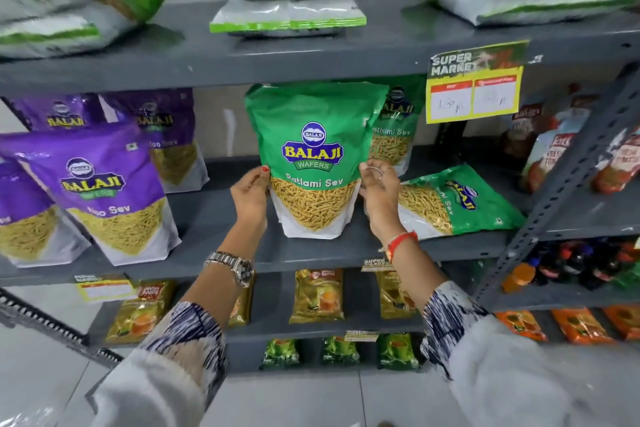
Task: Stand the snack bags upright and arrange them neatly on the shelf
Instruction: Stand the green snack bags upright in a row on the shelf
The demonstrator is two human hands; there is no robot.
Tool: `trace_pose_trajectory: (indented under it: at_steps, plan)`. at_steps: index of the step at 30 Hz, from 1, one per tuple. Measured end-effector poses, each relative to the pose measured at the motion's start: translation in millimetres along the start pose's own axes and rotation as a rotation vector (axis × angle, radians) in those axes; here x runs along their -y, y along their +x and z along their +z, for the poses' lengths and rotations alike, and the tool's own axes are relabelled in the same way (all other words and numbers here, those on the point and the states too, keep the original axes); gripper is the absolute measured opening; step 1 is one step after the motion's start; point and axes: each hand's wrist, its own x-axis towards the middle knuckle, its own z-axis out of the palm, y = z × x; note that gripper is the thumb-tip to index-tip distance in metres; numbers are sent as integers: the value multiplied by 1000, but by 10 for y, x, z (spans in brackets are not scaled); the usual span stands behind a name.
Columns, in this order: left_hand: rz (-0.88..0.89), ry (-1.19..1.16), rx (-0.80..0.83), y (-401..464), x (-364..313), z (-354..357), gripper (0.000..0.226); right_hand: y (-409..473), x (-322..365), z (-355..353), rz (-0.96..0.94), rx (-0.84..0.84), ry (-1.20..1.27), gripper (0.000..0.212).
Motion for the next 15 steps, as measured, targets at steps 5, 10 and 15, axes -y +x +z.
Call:
trace_pose_trajectory:
  at_steps: [5, 10, 15]
  plan:
    - [-59, 20, -14, 280, 203, 106, 23, 343, -227, 7, 24, 38, -71, 9]
    - [-54, 24, -90, 296, 343, 73, 26, 360, -425, 0, 11, 68, -122, 6]
    - [233, -2, -359, 49, 327, 228, 27, 315, -392, -76, 9, -14, -45, 11]
